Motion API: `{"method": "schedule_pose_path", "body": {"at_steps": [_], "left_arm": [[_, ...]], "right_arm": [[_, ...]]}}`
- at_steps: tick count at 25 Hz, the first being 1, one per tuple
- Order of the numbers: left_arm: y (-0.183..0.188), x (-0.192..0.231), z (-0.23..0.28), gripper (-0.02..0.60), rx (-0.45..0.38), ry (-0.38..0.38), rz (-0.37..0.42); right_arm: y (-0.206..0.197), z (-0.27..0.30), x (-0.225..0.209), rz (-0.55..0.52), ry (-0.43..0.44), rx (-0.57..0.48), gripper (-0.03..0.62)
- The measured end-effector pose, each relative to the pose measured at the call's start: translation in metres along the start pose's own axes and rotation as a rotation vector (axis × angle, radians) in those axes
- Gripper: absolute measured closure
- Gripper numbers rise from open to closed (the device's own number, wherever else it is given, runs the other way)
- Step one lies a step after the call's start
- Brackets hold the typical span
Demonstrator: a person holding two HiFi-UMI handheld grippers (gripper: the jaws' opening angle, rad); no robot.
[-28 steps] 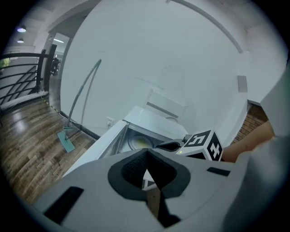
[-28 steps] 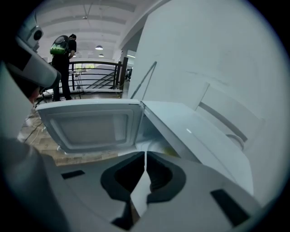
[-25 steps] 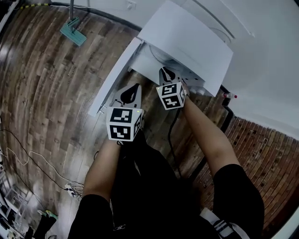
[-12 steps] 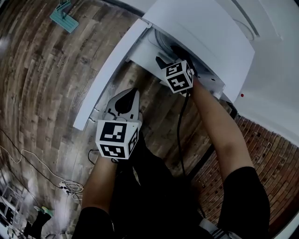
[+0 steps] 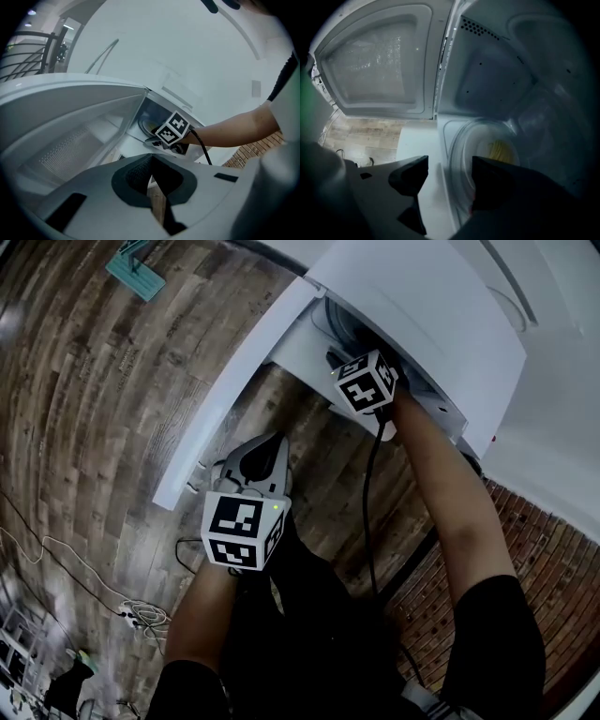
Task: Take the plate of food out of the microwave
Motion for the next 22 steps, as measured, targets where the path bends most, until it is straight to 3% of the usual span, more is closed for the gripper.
{"method": "schedule_pose_path", "body": {"at_steps": [4,10,15,19,22], "left_arm": [[-0.004,-0.001,0.002,0.586,0.011,-0.011,-0.004],[-0.008,-0.003,0.006,0.586,0.016,-0.026,0.000],[-0.012,-0.003,0.006,0.586,0.015,-0.025,-0.012],[-0.016,-0.005,0.007,0.586,0.018,-0.032,-0.018],[-0.021,-0.006,0.007,0.586,0.024,-0.036,-0.019]], "right_arm": [[0.001,-0.003,0.011,-0.068,-0.024,0.005,0.298],[-0.003,-0.012,0.032,-0.122,-0.077,-0.016,0.381],[-0.007,-0.013,0.042,-0.262,-0.180,0.015,0.447],[-0.013,-0.016,0.040,-0.287,-0.256,0.024,0.527],[-0.018,-0.017,0.042,-0.320,-0.290,0.037,0.545]]}}
Point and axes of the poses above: the fingertips, and each gripper's own axes: z forward along the fingers, x to its left, y out of its top, the point moved 8 cm from there along -z, backward along the fingers, and after that the axes turned 8 degrees about -z, right-handed, at the moved point
